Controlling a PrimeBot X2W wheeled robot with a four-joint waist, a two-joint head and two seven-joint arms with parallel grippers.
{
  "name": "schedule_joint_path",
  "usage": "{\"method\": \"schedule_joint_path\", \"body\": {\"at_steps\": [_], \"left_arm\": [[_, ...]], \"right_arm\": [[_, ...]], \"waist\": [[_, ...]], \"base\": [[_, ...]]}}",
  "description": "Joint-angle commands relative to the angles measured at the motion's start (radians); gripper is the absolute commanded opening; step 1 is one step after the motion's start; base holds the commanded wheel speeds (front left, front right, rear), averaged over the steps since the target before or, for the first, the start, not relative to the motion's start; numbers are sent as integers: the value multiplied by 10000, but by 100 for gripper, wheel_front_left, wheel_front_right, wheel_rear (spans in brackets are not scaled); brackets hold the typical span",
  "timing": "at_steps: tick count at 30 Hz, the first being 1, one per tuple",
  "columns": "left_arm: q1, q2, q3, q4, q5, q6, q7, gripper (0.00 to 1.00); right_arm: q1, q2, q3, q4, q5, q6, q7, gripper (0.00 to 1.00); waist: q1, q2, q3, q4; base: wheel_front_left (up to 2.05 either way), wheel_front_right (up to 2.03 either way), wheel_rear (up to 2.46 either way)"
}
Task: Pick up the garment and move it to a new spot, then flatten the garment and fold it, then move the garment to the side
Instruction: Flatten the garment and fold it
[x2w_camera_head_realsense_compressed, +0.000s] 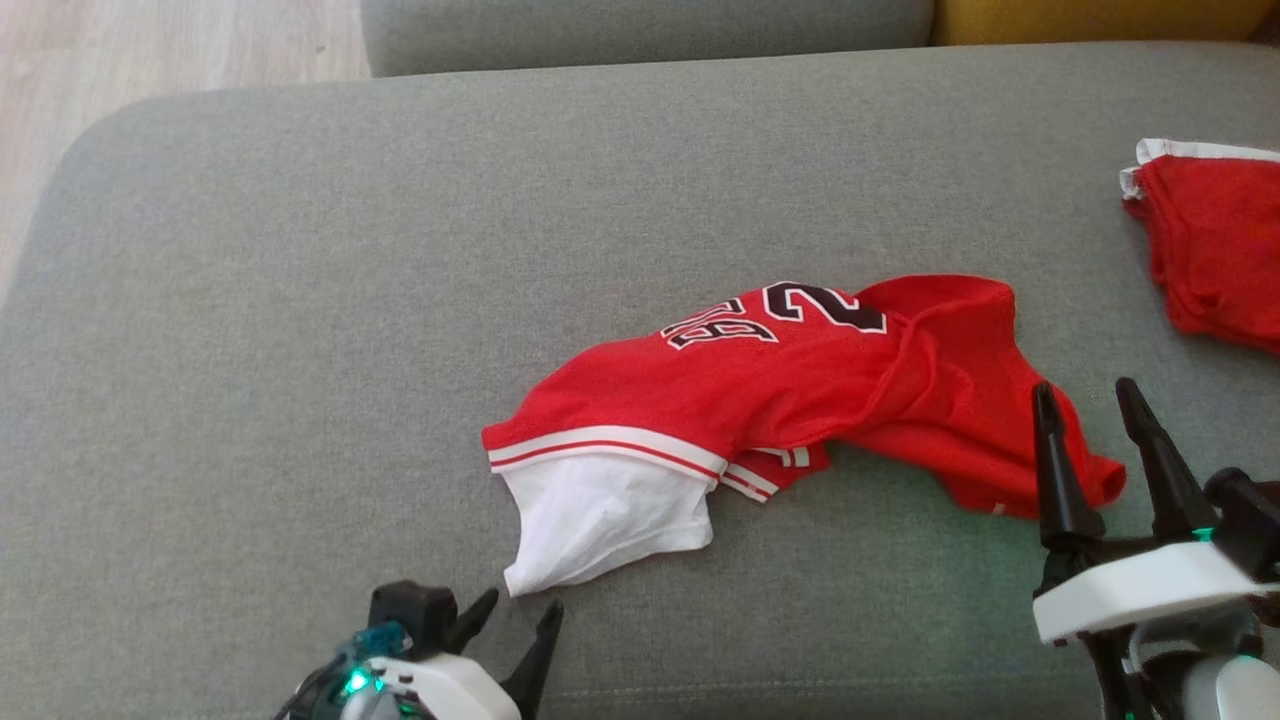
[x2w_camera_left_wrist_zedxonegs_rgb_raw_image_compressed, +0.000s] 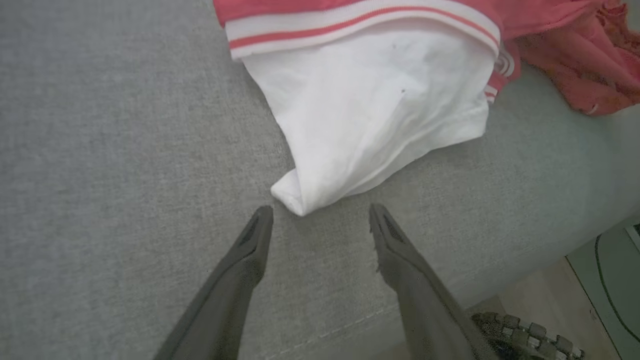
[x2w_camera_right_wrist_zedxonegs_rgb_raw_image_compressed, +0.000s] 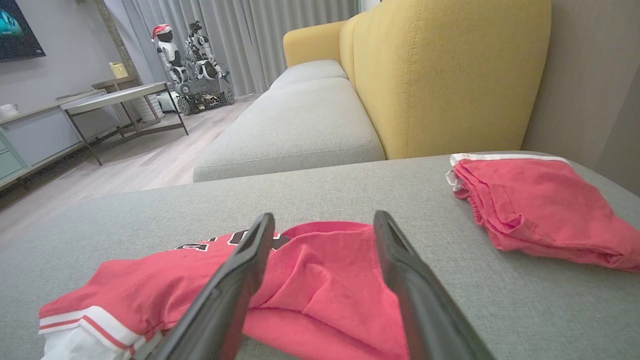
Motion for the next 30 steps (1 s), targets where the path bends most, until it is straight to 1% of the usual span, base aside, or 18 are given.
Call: {"method": "schedule_joint_path", "body": {"at_steps": [1, 4, 5, 6, 7, 17, 20, 24, 27, 30], "left_arm": [[-462, 63, 261, -130, 53, -56, -21, 100], [-627, 19, 223, 79, -7, -226, -53, 100], [-671, 27, 211, 135, -20, -285, -62, 82], [-718, 38, 205, 181, -16, -322, -85, 37], [-777, 56, 215, 219, 6, -343, -142, 0], [-1045, 125, 195, 444, 111, -430, -461, 0], [-1066, 142, 215, 417, 103, -402, -514, 0], [-1194, 143, 228, 385, 110, -386, -544, 0], [-1378, 123, 238, 360, 147, -378, -589, 0], [-1585, 99, 244, 328, 198, -382, -657, 0]], "right_arm": [[-453, -82, 219, -321, -7, -7, 3, 100], [-494, -81, 237, -303, 15, -7, -2, 100], [-501, -80, 233, -299, 20, -7, -3, 100], [-508, -80, 216, -293, 28, -7, -3, 100], [-512, -80, 179, -280, 31, -7, -1, 100], [-548, -78, 35, -159, 201, -7, 10, 100], [-661, -94, -173, 14, 330, -7, 83, 100], [-1116, -491, -648, 669, 470, -7, 205, 100], [-1750, -874, -902, 1447, 666, -7, 285, 100], [-2566, -1227, -927, 2341, 846, -7, 453, 100]], "waist": [[0, -1, 28, -19], [0, -1, 70, -61], [0, -1, 79, -75], [0, -1, 91, -85], [0, -1, 102, -91], [0, -1, 164, -102], [0, -1, 197, -90], [0, -1, 372, 30], [0, -1, 600, 171], [0, -1, 899, 321]], "base": [[0, 0, 0], [0, 0, 0], [0, 0, 0], [0, 0, 0], [0, 0, 0], [0, 0, 0], [0, 0, 0], [0, 0, 0], [0, 0, 0], [0, 0, 0]]}}
